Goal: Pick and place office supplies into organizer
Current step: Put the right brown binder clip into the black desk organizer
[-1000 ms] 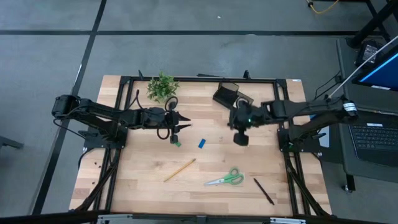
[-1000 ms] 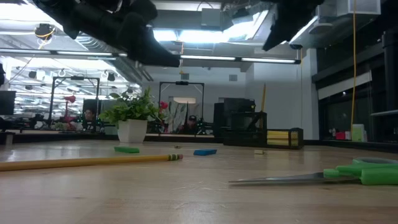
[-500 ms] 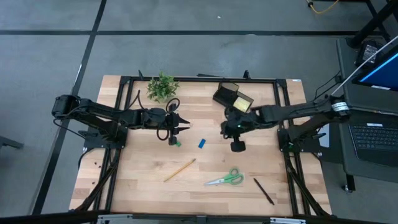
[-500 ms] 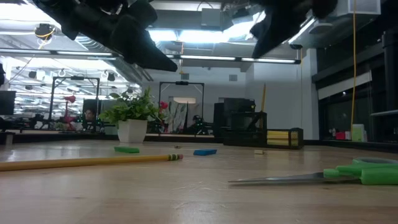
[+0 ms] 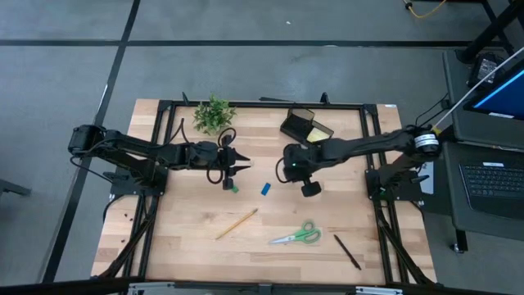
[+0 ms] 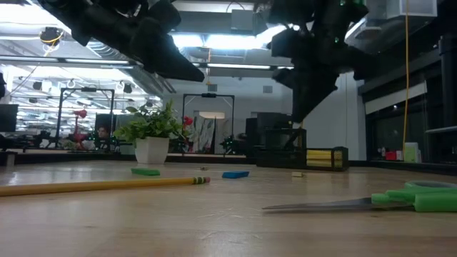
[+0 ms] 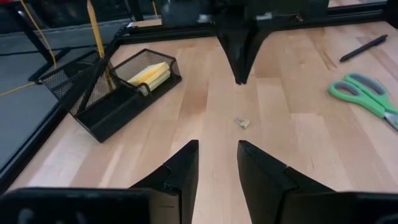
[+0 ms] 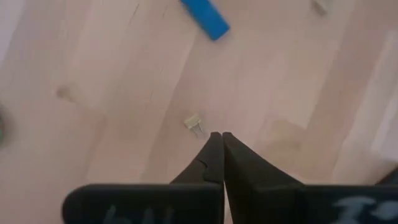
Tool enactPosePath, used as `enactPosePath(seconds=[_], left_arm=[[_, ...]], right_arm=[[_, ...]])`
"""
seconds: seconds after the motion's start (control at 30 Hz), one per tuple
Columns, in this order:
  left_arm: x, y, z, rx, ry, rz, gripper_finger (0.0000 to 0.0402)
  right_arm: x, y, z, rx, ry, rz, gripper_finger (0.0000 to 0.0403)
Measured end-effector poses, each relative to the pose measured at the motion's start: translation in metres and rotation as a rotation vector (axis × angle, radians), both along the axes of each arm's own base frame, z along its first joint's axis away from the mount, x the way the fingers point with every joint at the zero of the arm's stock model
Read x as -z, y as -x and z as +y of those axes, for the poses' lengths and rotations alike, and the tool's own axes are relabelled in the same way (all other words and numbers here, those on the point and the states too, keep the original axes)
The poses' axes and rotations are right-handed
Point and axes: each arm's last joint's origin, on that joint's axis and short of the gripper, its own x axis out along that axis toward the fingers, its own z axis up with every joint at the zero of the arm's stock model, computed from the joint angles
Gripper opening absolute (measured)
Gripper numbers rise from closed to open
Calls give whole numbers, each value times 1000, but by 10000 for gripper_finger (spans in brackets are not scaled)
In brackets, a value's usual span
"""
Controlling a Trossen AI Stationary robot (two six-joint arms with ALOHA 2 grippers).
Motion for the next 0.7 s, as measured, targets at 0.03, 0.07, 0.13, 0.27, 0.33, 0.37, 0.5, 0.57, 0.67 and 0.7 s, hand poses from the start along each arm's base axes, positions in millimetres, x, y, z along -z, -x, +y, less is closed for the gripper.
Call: enactPosePath(seconds=[0.03,0.07,0.13,0.27,0.33,0.37,0.5,0.57,0.67,0.7], left_arm=[[0,0,0,-2,2,-2,108],[0,0,0,-8,4,-6,110],[0,0,0,-19,15,-8,111],[0,0,0,-23,17,-9,111],[0,0,0,-26,25,-11,112],[0,0,0,-28,30,-11,112],[0,0,0,-28,32,-4,112],[0,0,0,-28,32,-2,113],[1,0,0,-28,32,0,114],[1,0,0,-28,32,0,114]], right_arm=[[1,-1,-1,-15,6,26,4],[2,-3,-2,-19,8,46,3],[0,-10,-4,-13,7,80,3],[-1,-23,-9,-58,24,124,3],[3,-30,-9,-77,29,130,3],[6,-32,-9,-82,30,140,3],[15,-35,-10,-59,21,171,10],[15,-35,-10,-46,18,173,20],[15,-36,-9,-50,20,166,43],[15,-36,-8,-52,21,165,52]])
